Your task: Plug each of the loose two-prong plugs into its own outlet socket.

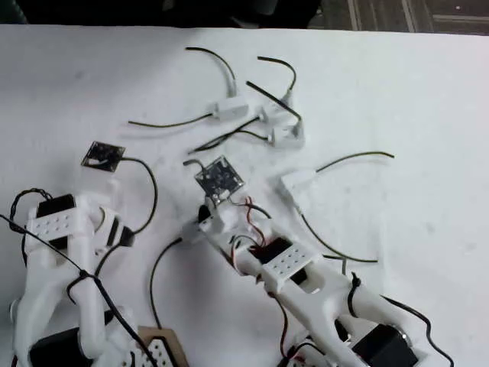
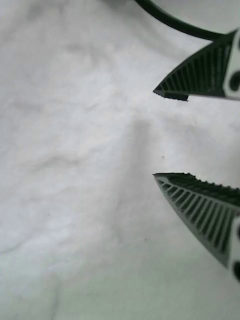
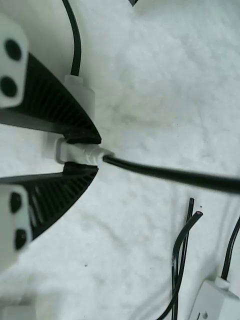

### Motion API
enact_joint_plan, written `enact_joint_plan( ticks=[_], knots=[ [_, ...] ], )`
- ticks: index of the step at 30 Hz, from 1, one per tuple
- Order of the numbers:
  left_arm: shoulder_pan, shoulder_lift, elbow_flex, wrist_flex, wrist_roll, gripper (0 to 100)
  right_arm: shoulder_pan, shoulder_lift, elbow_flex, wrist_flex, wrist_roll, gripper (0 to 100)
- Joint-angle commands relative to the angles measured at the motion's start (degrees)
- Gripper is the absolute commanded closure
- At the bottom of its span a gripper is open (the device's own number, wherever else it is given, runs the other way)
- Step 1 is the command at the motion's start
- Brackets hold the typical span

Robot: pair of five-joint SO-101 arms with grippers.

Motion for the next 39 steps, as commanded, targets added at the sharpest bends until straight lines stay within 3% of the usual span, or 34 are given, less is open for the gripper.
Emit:
enact_joint_plan(
  ticks=[1, 7, 15, 23, 34, 39],
  knots=[
    [-0.04, -1.80, 0.09, -0.53, 0.09, 75, -2.51, 0.31, -1.49, 7.43, 0.00, 98.2],
    [-0.04, -1.80, 0.09, -0.53, 0.09, 75, -2.68, 0.66, -7.82, 20.18, -10.55, 98.1],
    [-0.13, -1.80, 0.09, -0.53, 0.09, 75, -2.68, 0.66, -8.18, 22.46, -16.88, 98.1],
    [-0.13, -1.80, 0.09, -0.53, 0.09, 75, -3.47, 0.66, -5.80, 24.22, -16.53, 98.1],
    [-0.04, -2.07, 0.79, -1.32, 0.18, 75, -11.38, 0.66, -5.80, 28.79, -16.35, 98.1],
    [-0.04, -2.07, 0.79, -1.32, 0.18, 75, -11.38, 0.66, -5.54, 31.08, -9.93, 98.1]
  ],
)
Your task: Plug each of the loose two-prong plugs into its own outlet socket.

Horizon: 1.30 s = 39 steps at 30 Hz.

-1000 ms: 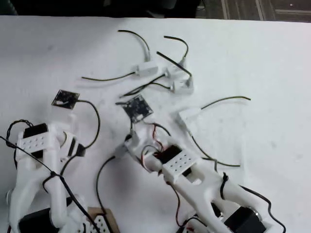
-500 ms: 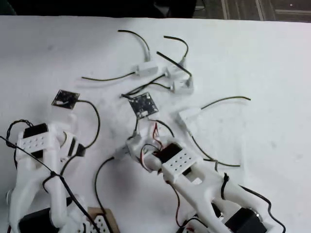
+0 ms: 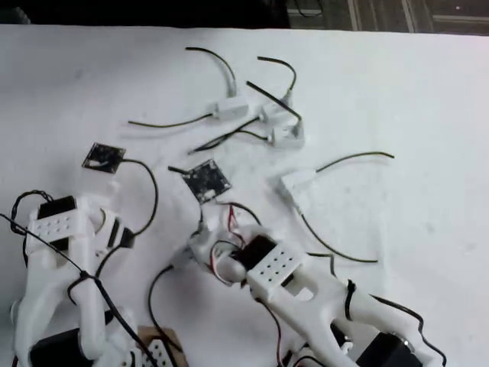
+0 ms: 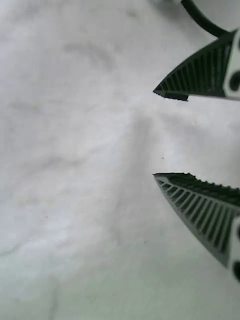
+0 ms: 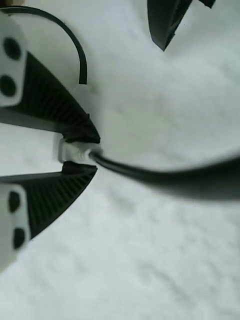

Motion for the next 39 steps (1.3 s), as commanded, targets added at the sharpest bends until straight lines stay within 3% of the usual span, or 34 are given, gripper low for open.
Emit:
enact_joint_plan(
  ticks=[1, 5, 32, 39],
  knots=[
    [-0.13, -1.71, -0.18, -0.62, 0.18, 75, -2.24, 1.01, 2.46, 3.74, 4.31, 98.1],
    [-0.13, -1.71, -0.18, -0.62, 0.18, 75, -2.24, 1.01, 2.46, 3.82, 8.26, 98.1],
    [-0.31, -1.71, -0.18, -0.62, 0.09, 75, -2.15, 0.84, 4.04, 11.74, 8.44, 98.1],
    [-0.31, -1.71, -0.18, -0.62, 0.09, 75, -0.40, 0.57, 3.87, 11.38, 5.63, 98.1]
  ],
)
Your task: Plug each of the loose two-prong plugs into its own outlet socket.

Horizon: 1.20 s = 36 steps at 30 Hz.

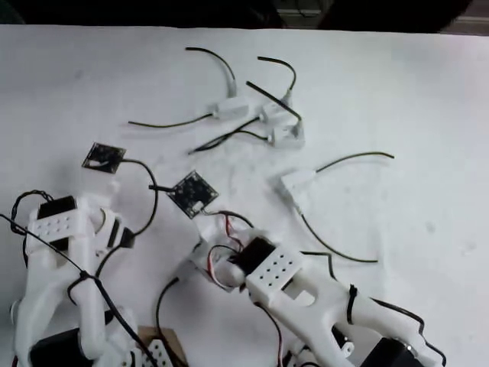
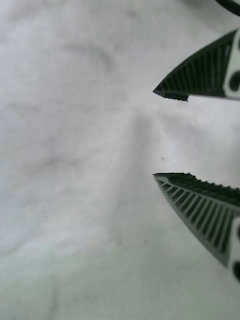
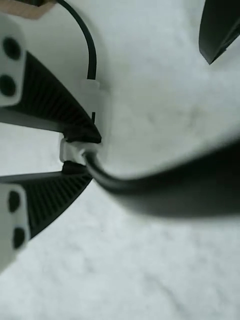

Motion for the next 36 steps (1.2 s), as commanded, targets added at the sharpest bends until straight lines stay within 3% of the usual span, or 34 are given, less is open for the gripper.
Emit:
enact_joint_plan(
  ticks=[1, 14, 36],
  knots=[
    [-0.31, -1.71, -0.18, -0.62, 0.09, 75, 1.71, 0.92, 4.22, 1.98, -1.23, 98.1],
    [-0.31, -1.71, -0.18, -0.62, 0.18, 75, 14.46, 1.19, 3.34, -18.15, 9.23, 98.1],
    [-0.31, -1.71, -0.18, -0.62, 0.18, 75, 15.34, 0.84, 0.97, -18.68, 8.97, 98.1]
  ],
)
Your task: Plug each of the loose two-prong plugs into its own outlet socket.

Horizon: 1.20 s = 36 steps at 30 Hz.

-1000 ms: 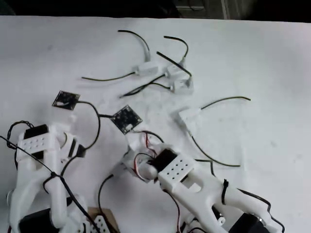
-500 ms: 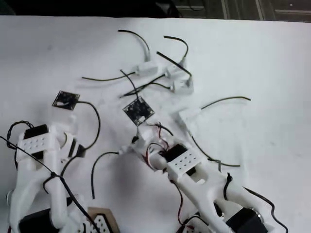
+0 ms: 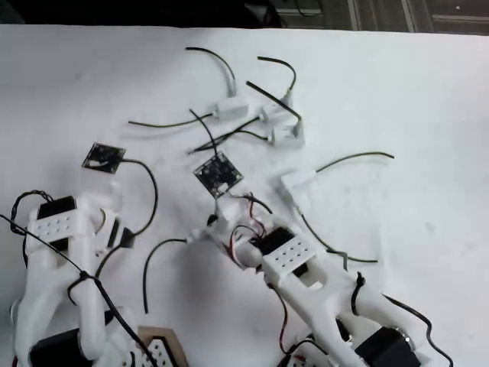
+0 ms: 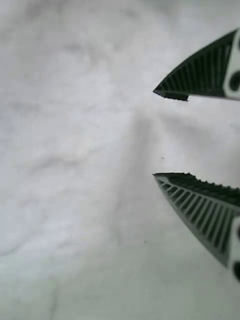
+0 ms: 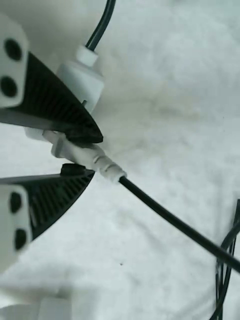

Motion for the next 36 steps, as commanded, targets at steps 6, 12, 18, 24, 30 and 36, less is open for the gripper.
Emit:
enact_joint_plan(
  ticks=[6, 12, 18, 24, 30, 36],
  knots=[
    [-0.31, -1.71, -0.18, -0.62, 0.18, 75, 2.51, 0.31, -5.80, 0.31, 0.70, 98.1],
    [-0.31, -1.71, -0.18, -0.62, 0.18, 75, -1.45, 0.31, -6.15, 2.07, 0.44, 98.1],
    [-0.31, -1.71, -0.18, -0.62, 0.18, 75, -2.51, 0.22, -6.51, 4.09, 0.44, 98.1],
    [-0.13, -1.71, -0.09, -0.62, -0.18, 75, 2.24, -6.64, -6.33, 8.22, 0.35, 98.1],
    [1.54, -1.80, -0.53, -3.60, -7.12, 75, 6.29, -23.69, -6.33, 17.98, -8.97, 98.1],
    [1.71, -1.54, -8.00, -5.01, -20.31, 84, 9.54, -30.02, -6.15, 23.16, -12.92, 98.1]
  ],
)
